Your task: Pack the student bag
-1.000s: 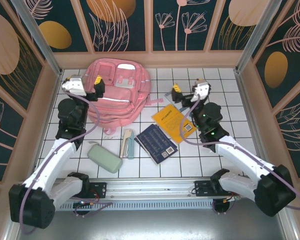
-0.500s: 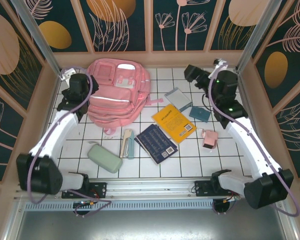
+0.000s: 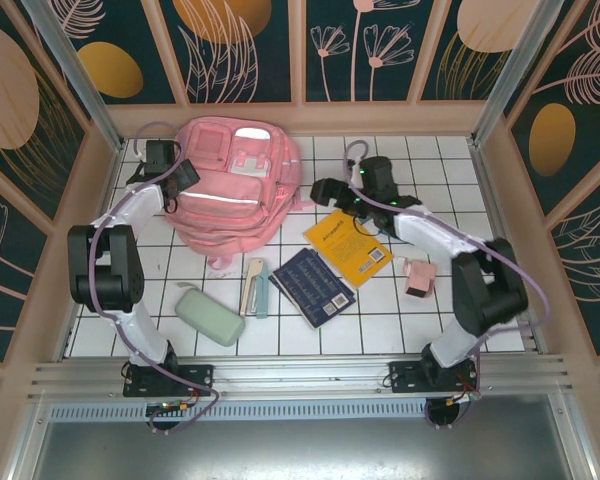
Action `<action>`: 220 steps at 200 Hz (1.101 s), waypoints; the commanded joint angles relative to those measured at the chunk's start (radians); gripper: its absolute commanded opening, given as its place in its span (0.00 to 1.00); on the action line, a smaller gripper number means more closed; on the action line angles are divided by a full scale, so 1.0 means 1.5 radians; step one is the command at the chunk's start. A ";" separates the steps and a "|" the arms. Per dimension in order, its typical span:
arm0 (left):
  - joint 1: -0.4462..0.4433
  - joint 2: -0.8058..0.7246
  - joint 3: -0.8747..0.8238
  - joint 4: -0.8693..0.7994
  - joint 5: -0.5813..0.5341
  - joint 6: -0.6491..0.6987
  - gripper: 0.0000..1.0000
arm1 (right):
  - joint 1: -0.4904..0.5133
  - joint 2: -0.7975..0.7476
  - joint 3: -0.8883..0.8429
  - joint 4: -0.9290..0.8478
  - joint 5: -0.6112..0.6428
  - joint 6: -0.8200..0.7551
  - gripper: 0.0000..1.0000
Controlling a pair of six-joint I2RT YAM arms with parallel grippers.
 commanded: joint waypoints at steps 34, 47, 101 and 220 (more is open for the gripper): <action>0.004 -0.021 -0.060 0.021 0.097 -0.031 0.94 | 0.024 0.186 0.139 0.061 -0.086 0.070 0.88; 0.004 -0.031 -0.084 0.031 0.120 -0.041 0.93 | 0.023 0.212 0.161 0.063 -0.082 0.066 0.86; 0.004 -0.057 -0.147 0.068 0.242 -0.083 0.91 | 0.025 0.262 0.213 0.032 -0.099 0.045 0.80; 0.003 -0.236 -0.193 -0.044 0.087 -0.110 0.92 | 0.029 0.386 0.392 -0.046 -0.129 0.018 0.85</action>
